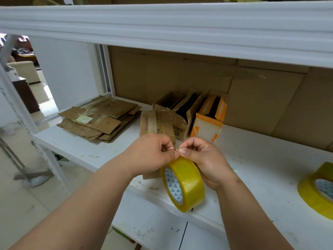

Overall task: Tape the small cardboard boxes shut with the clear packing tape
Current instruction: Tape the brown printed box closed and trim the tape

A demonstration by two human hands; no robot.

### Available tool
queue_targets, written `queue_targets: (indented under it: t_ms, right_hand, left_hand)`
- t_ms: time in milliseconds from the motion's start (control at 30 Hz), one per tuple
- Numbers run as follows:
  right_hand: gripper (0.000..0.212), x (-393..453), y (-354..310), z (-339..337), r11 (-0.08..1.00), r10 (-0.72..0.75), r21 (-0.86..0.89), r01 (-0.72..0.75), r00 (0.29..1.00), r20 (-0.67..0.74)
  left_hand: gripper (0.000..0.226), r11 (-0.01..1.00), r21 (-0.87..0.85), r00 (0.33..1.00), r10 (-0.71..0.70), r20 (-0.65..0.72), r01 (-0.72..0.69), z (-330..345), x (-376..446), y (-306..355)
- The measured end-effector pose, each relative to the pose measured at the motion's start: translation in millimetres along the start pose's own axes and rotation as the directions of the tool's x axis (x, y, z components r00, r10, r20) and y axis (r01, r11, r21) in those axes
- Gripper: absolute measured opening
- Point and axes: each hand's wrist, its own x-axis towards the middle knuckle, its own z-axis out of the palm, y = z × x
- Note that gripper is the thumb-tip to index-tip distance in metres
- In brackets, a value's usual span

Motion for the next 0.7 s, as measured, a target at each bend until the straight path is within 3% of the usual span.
queue_targets:
  t_ms: [267, 433, 600, 700]
  right_hand:
    - [0.024, -9, 0, -4, 0.999, 0.027, -0.032, -0.027, 0.999, -0.026]
    - [0.01, -14, 6, -6, 0.998, 0.048, 0.037, -0.046, 0.998, -0.048]
    - [0.073, -26, 17, -22, 0.983, 0.107, 0.138, -0.123, 0.987, 0.117]
    - [0.06, -32, 22, -25, 0.993, 0.052, 0.094, -0.078, 0.967, 0.251]
  left_hand:
    - [0.017, 0.993, 0.116, 1.0, -0.017, 0.002, 0.017, 9, -6, 12]
    - [0.019, 0.993, 0.072, 0.984, -0.083, -0.16, 0.096, 13, -10, 16]
    - [0.022, 0.976, -0.036, 0.914, -0.214, -0.344, 0.215, 5, -15, 17]
    - [0.024, 0.954, -0.156, 0.847, -0.3, -0.438, 0.257, -2, -17, 12]
